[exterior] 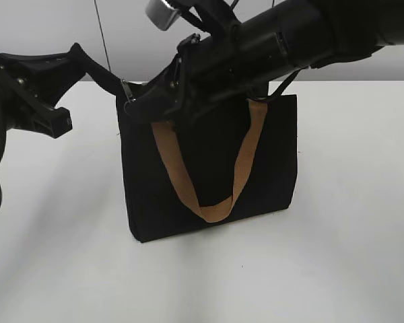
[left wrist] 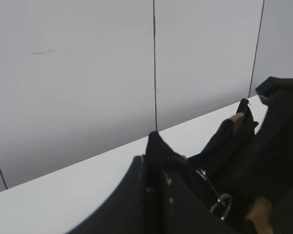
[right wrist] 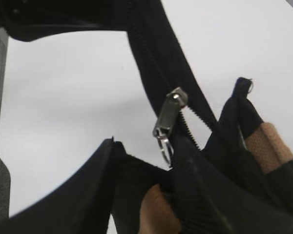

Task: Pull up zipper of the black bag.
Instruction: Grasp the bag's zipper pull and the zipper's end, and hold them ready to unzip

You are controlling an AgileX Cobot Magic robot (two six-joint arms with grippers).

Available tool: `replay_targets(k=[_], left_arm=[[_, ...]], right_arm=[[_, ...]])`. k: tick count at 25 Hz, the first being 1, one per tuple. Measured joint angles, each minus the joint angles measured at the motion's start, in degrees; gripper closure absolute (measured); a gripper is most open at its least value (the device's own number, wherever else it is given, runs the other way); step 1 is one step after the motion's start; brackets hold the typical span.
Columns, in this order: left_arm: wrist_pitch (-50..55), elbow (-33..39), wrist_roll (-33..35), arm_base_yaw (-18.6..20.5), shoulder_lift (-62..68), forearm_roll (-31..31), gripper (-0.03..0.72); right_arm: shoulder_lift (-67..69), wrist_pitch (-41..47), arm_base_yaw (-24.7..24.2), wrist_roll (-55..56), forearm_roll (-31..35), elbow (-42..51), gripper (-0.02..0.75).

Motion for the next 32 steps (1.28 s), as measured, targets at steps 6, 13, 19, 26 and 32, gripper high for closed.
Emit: replay_targets(k=[6,13,19,26,32], left_arm=[[-0.02,0.00,-0.05,0.00,0.00,0.00,0.680],[-0.02,0.00,-0.05,0.00,0.00,0.00,0.680],[0.10,0.00,-0.05,0.00,0.00,0.00,0.680],[3.89,0.00,-0.05,0.00,0.00,-0.04,0.680],[14.01,0.00,-0.05,0.00,0.55,-0.11,0.680]], right_arm=[[2.74,-2.45,0.04,0.00,1.08,-1.44,0.430],[4.17,-2.50,0.21,-0.08,1.50,-1.78,0.576],[4.28,-2.50,0.21,0.22,1.81,-1.82,0.739],[2.36,-2.31,0.21,2.70,-0.43,-1.82,0.739],[-0.75,-0.95,0.21,7.83,-5.01,-1.82,0.739]])
